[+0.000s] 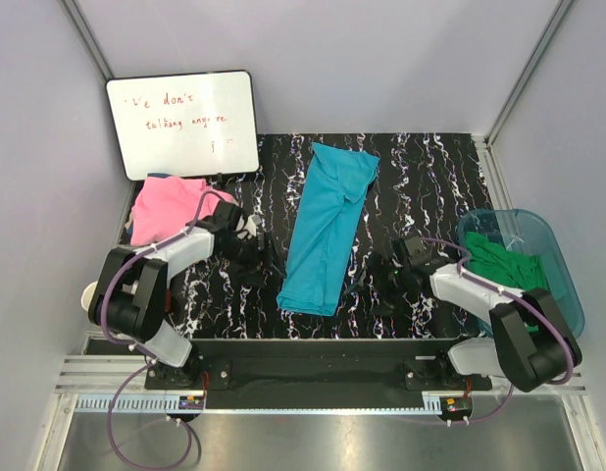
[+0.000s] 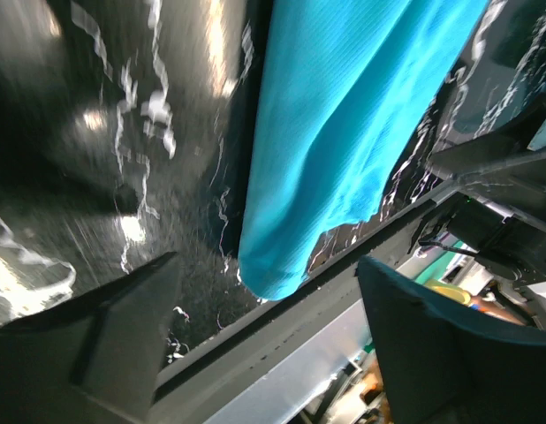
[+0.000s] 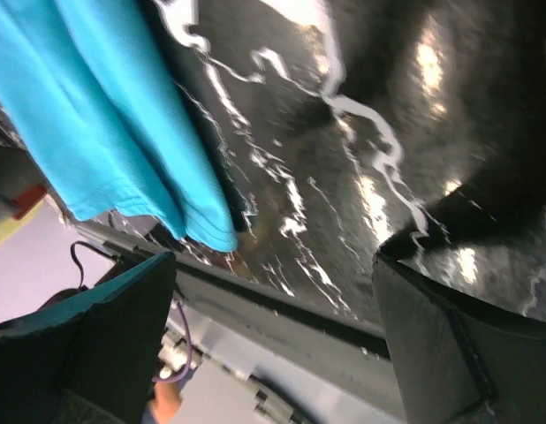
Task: Fold and stack the t-shirts
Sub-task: Grab the bottom of the folded rectangular tshirt with both arms
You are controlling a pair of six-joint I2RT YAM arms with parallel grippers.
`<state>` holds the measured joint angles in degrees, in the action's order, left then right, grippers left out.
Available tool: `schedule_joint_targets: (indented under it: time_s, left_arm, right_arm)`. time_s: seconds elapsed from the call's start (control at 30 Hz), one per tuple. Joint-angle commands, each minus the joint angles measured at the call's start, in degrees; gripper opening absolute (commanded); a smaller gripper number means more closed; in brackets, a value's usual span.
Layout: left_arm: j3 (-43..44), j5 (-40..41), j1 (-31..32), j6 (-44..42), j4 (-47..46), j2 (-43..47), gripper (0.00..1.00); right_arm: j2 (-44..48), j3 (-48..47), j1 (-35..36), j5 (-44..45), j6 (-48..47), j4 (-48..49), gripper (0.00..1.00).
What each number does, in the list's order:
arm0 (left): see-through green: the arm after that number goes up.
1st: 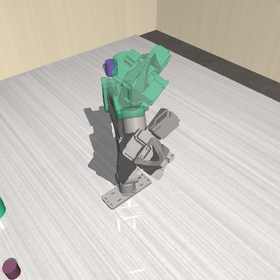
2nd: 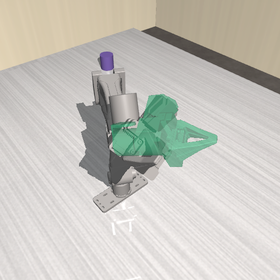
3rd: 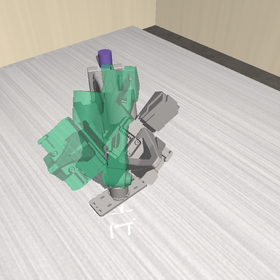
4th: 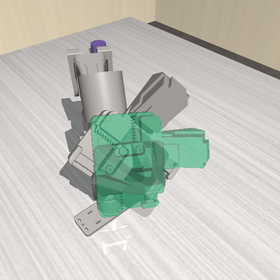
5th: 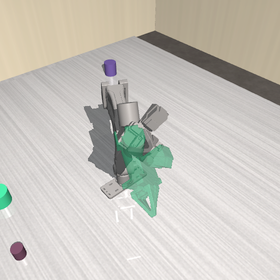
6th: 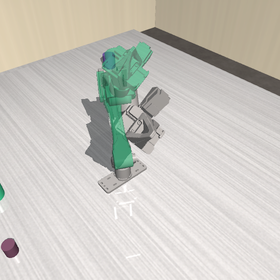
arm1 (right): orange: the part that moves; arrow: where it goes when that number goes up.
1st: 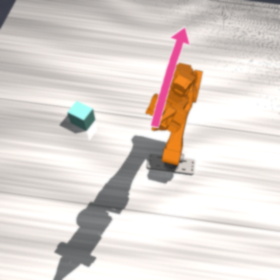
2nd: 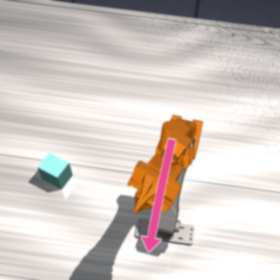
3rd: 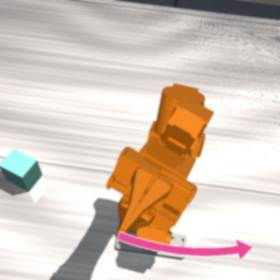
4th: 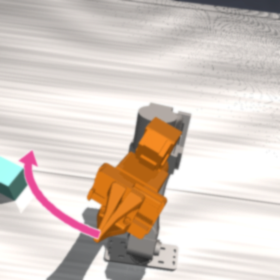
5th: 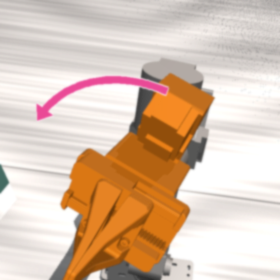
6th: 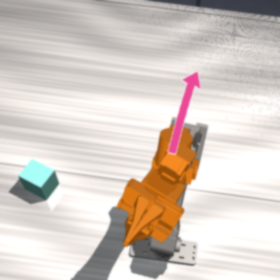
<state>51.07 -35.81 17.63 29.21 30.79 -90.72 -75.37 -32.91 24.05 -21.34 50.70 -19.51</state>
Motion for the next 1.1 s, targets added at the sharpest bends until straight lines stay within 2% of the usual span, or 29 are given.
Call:
schedule_joint_targets:
  time_s: [0.0,0.17,0.2,0.3,0.4,0.5,0.6,0.67,0.73,0.77,0.8,0.83,0.87,1.07]
  left_arm:
    - [-4.74,-0.23,1.79,4.88,-7.05,4.14,0.76]
    - [-9.49,1.53,7.41,9.01,-11.0,3.71,0.64]
    - [-10.02,2.14,8.29,9.63,-12.23,3.27,0.57]
    - [-11.95,4.07,11.28,12.7,-13.82,3.18,0.52]
    - [-13.54,6.36,12.87,14.82,-14.44,3.27,0.45]
    - [-14.33,7.25,13.4,15.61,-15.14,2.83,0.41]
    - [-13.46,7.07,14.01,15.35,-15.67,1.87,0.3]
    - [-12.93,7.16,14.28,15.26,-16.11,1.34,0.26]
    - [-12.14,7.25,14.71,15.35,-16.28,0.46,0.2]
    - [-11.96,7.25,14.8,15.26,-16.46,0.19,0.11]
    - [-11.61,7.25,15.15,15.17,-16.46,0.19,0.05]
    - [-11.43,7.25,15.33,15.0,-16.2,0.28,0.0]
    - [-11.43,7.34,15.42,15.0,-16.11,0.71,0.0]
    - [-11.26,8.82,15.86,13.77,-11.55,6.67,0.0]
  right_arm:
    - [2.95,2.14,0.47,-6.52,8.28,11.6,0.97]
    - [-0.73,2.84,2.39,-6.34,9.59,13.6,0.94]
    - [-1.61,3.8,2.84,-6.69,10.2,15.01,0.9]
    - [-6.18,5.22,4.41,-8.36,14.06,18.98,0.78]
    - [-10.48,5.13,6.78,-8.98,15.91,22.05,0.7]
    - [-13.56,4.78,9.24,-9.07,17.67,23.55,0.69]
    - [-15.76,3.73,11.36,-7.76,18.82,25.39,0.7]
    - [-18.12,2.94,13.12,-7.22,19.7,27.41,0.69]
    - [-20.68,1.71,14.69,-7.74,20.49,29.25,0.56]
    - [-23.04,0.49,15.14,-8.62,20.67,29.87,0.31]
    - [-24.02,-0.22,15.67,-9.06,20.67,30.23,0.19]
    - [-25.16,-1.01,16.46,-9.59,20.41,29.62,0.1]
    - [-25.09,-2.5,16.81,-9.59,19.28,28.57,0.01]
    - [-16.31,-5.94,17.17,-4.24,14.17,14.33,0.0]
